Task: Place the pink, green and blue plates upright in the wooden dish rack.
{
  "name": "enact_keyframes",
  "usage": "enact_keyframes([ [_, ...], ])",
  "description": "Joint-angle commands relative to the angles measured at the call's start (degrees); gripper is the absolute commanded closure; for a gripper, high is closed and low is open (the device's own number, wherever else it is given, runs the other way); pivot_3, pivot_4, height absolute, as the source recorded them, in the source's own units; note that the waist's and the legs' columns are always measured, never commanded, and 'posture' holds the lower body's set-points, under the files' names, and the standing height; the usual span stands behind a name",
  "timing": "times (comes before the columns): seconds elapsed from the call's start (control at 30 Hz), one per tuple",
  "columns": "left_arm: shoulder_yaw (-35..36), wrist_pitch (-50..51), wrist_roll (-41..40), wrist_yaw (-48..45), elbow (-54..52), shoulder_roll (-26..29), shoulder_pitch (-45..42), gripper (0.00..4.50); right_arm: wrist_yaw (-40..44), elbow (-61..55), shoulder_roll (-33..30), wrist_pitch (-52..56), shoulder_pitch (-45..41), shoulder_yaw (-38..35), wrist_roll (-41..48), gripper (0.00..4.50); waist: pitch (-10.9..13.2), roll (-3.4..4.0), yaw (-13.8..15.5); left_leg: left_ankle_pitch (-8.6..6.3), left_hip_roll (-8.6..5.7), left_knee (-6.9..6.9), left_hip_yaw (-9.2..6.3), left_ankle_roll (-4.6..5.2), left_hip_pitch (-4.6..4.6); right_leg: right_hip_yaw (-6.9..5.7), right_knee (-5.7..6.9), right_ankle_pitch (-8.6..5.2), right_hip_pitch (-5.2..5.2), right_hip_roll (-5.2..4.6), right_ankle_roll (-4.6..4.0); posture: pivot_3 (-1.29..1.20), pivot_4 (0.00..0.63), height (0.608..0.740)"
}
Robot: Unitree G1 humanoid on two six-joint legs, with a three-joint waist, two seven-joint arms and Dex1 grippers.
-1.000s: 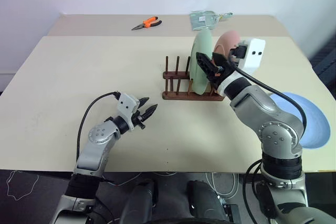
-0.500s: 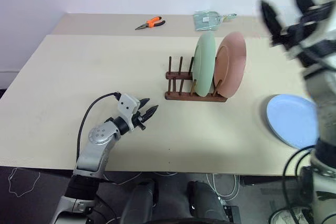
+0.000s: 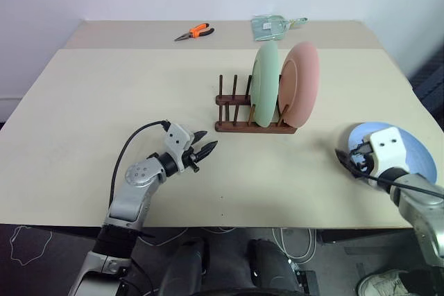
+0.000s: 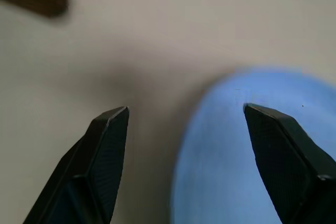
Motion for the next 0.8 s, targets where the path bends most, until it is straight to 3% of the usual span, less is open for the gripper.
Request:
enact_keyframes([
  [0.03, -1.12, -0.74, 0.10, -1.02, -2.15, -0.04, -0.20, 2.40, -3.13, 1.65, 1.49, 0.95, -0.78, 0.03, -4.27, 1.51, -0.02, 0.00, -0.08, 0.00, 0.00, 0.00, 0.00, 0.00, 0.00, 0.00, 0.00, 0.00, 0.00, 0.00, 0.00, 0.00, 0.150, 0.738],
  [0.07, -1.31, -0.51, -0.12, -1.19, -2.58, -0.14, -0.22, 2.40, -3.65, 2.08, 2.33, 1.57, -1.25, -0.24, -4.38, 1.83, -0.02, -0.02, -0.01, 0.00, 0.00, 0.01, 0.00, 0.00, 0.01, 0.01, 0.00, 0.00, 0.02, 0.00, 0.00, 0.00, 0.150, 0.738],
  [0.23, -1.57, 0.05, -0.52, -1.29, -3.26, -0.25, -0.41, 2.40, -4.19, 2.11, 4.49, 2.96, -3.47, -0.76, -5.21, 4.44, -0.04, -0.07, 0.08, 0.00, 0.00, 0.04, -0.02, 0.00, 0.00, -0.01, -0.01, 0.00, 0.04, 0.01, 0.00, 0.00, 0.150, 0.738],
  [0.37, -1.48, -0.10, -0.52, -1.29, -3.24, -0.17, -0.23, 2.40, -3.78, -1.62, 4.65, -2.04, -8.30, -1.84, -6.40, 4.48, -0.02, -0.05, -0.10, 0.00, 0.00, 0.04, -0.02, 0.00, 0.01, -0.02, 0.00, 0.01, 0.03, 0.02, 0.01, 0.00, 0.150, 0.738],
  [0.57, -0.10, -1.27, -0.05, -0.17, -2.25, 0.22, -0.08, 2.40, -3.76, -8.58, 6.82, -7.08, -28.48, -7.29, 1.33, 4.48, 0.09, 0.13, -0.39, 0.01, 0.00, 0.06, 0.01, -0.01, 0.01, 0.04, 0.16, 0.09, -0.08, 0.07, 0.17, 0.00, 0.150, 0.738],
  [0.63, 0.92, -2.54, 0.48, 0.88, -1.16, 0.40, -0.32, 2.40, -3.52, -10.73, 9.72, -4.93, -36.24, -9.83, 10.46, 4.48, 0.07, 0.09, -0.23, 0.01, 0.03, 0.01, -0.09, -0.02, -0.01, -0.06, 0.17, 0.10, -0.09, 0.11, 0.22, 0.00, 0.150, 0.738],
  [0.8, 2.75, -4.90, 1.12, 2.65, 0.38, 1.04, -0.47, 2.40, -8.24, -13.40, 17.02, 3.26, -48.29, -14.39, 48.04, 4.48, 0.09, -0.02, 0.01, 0.01, 0.03, -0.06, -0.22, -0.02, -0.06, -0.19, 0.13, 0.10, -0.05, 0.00, 0.23, 0.00, 0.150, 0.738],
])
